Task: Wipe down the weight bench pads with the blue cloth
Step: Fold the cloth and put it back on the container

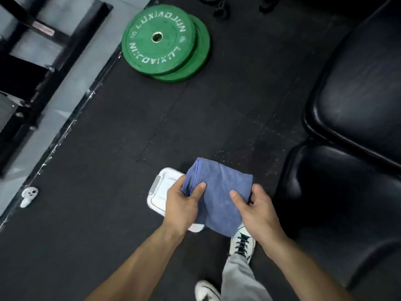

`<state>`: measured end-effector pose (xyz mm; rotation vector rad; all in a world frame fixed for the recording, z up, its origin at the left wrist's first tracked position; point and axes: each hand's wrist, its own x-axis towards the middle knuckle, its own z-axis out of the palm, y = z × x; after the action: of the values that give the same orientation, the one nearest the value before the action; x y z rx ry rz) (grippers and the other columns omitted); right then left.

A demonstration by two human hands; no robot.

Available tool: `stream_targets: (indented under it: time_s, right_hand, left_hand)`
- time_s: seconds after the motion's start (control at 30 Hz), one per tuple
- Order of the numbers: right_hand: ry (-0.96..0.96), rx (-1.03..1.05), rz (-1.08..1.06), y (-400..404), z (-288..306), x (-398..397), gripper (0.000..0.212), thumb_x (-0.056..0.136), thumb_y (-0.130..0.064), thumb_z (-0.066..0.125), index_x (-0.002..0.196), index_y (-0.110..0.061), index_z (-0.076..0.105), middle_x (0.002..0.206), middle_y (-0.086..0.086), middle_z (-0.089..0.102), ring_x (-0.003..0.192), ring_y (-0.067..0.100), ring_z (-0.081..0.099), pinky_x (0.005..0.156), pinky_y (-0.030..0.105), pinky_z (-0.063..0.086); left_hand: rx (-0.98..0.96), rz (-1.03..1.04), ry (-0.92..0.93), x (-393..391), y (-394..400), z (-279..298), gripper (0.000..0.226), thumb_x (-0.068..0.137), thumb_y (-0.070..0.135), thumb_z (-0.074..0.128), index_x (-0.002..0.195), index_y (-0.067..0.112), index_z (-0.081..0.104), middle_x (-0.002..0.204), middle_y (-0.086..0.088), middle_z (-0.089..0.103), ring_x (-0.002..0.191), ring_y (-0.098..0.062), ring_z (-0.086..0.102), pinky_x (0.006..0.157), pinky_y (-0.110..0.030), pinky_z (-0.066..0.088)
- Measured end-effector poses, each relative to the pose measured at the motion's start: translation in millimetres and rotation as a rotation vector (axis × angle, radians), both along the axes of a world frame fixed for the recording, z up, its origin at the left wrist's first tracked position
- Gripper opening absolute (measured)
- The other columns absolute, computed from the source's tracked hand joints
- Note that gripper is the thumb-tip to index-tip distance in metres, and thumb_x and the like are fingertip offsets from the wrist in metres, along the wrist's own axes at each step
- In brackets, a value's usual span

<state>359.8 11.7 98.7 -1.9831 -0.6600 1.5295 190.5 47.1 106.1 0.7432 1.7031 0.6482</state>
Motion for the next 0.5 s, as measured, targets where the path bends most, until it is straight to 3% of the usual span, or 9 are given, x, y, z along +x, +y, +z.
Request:
stream_targets:
  time_s: [0.13, 0.23, 0.33, 0.43, 0.5]
  right_hand:
    - [-0.088, 0.012, 0.032, 25, -13, -62, 0.021, 0.095, -0.037, 0.069, 0.091, -0.025, 0.052, 0.082, -0.007, 0.065, 0.072, 0.007, 0.065, 0.06, 0.023, 0.045]
    - [-0.134, -0.046, 0.055, 36, -43, -103, 0.02, 0.098, -0.034, 0.066, 0.101, -0.024, 0.049, 0.09, -0.01, 0.062, 0.081, 0.006, 0.063, 0.057, 0.021, 0.041]
    - [-0.149, -0.112, 0.038, 37, -90, -136, 0.022, 0.099, -0.027, 0.065, 0.113, -0.02, 0.05, 0.098, -0.011, 0.06, 0.087, 0.007, 0.061, 0.062, 0.019, 0.042]
    - [-0.177, -0.171, -0.028, 30, -141, -165, 0.03, 0.099, -0.021, 0.065, 0.125, -0.013, 0.052, 0.111, -0.003, 0.06, 0.1, 0.016, 0.06, 0.076, 0.024, 0.044]
    - [-0.195, -0.206, -0.04, 20, -175, -180, 0.031, 0.099, -0.018, 0.066, 0.125, -0.009, 0.054, 0.104, -0.003, 0.06, 0.098, 0.016, 0.058, 0.072, 0.02, 0.043]
  left_hand:
    - [-0.011, -0.061, 0.041, -62, 32, -16, 0.017, 0.092, 0.014, 0.075, 0.109, 0.016, 0.072, 0.098, 0.003, 0.079, 0.088, -0.009, 0.076, 0.071, -0.018, 0.057]
    - [-0.065, -0.174, 0.075, -103, 52, -46, 0.014, 0.092, 0.01, 0.073, 0.103, 0.019, 0.073, 0.093, 0.004, 0.079, 0.082, -0.008, 0.074, 0.067, -0.017, 0.057]
    - [-0.083, -0.303, 0.098, -139, 62, -94, 0.015, 0.09, 0.003, 0.072, 0.098, 0.016, 0.072, 0.088, 0.0, 0.077, 0.078, -0.013, 0.071, 0.066, -0.02, 0.057]
    - [-0.108, -0.456, 0.163, -166, 63, -152, 0.016, 0.088, 0.006, 0.074, 0.096, 0.02, 0.07, 0.086, 0.003, 0.074, 0.08, -0.017, 0.07, 0.07, -0.025, 0.057]
    - [-0.138, -0.536, 0.203, -180, 61, -188, 0.014, 0.087, 0.009, 0.075, 0.096, 0.019, 0.069, 0.086, 0.0, 0.073, 0.082, -0.021, 0.07, 0.069, -0.027, 0.056]
